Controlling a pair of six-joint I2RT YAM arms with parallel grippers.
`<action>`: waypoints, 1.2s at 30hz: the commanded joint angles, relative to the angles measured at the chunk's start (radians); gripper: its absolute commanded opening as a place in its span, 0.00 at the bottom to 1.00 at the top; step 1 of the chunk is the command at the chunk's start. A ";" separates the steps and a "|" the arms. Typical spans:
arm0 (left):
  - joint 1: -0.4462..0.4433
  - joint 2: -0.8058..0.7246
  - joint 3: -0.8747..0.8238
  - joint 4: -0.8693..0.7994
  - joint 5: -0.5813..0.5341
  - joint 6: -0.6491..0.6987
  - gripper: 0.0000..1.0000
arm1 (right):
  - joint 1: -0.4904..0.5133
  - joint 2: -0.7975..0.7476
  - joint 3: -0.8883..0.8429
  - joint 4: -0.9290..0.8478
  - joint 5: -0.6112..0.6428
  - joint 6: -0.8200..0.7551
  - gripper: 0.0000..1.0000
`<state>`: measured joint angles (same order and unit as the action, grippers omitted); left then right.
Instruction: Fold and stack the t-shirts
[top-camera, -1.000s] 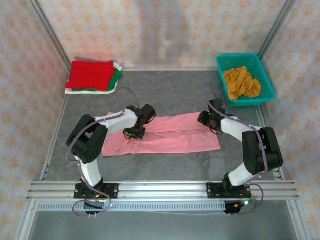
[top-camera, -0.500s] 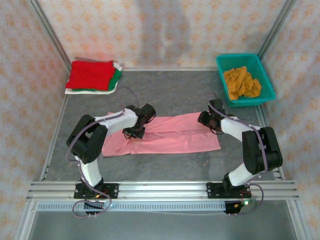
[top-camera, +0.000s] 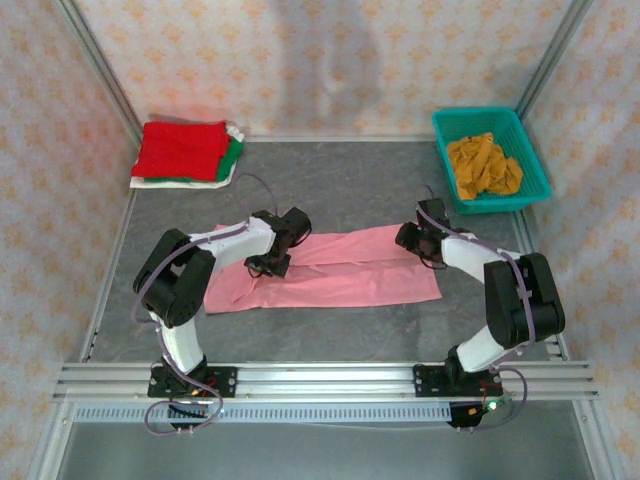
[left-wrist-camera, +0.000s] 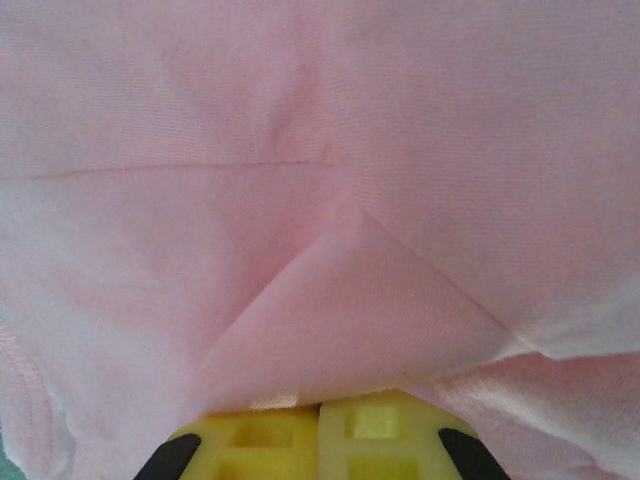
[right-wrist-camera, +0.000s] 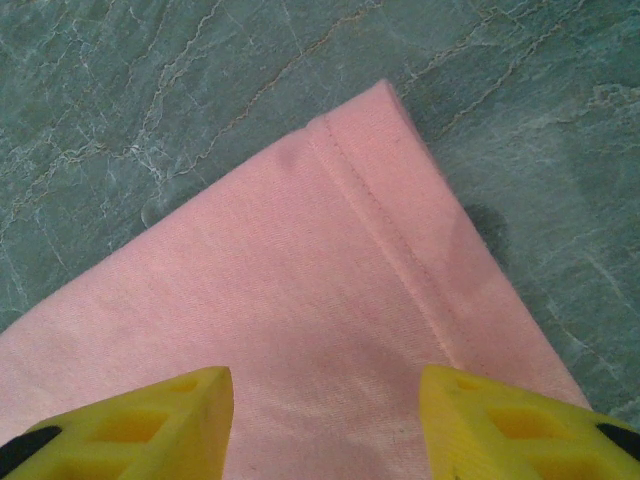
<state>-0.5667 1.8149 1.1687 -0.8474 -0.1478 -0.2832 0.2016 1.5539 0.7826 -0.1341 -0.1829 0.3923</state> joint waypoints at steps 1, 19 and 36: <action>0.013 -0.008 -0.009 -0.008 -0.041 -0.004 0.03 | -0.005 0.005 -0.002 -0.018 0.022 0.006 0.52; 0.018 0.006 -0.024 0.027 -0.017 -0.001 0.06 | -0.005 0.005 0.001 -0.023 0.022 0.005 0.52; 0.019 -0.101 -0.002 -0.029 -0.024 -0.014 0.00 | -0.006 0.003 0.010 -0.031 0.025 0.005 0.52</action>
<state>-0.5552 1.7672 1.1538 -0.8291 -0.1463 -0.2874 0.2016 1.5543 0.7826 -0.1417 -0.1825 0.3923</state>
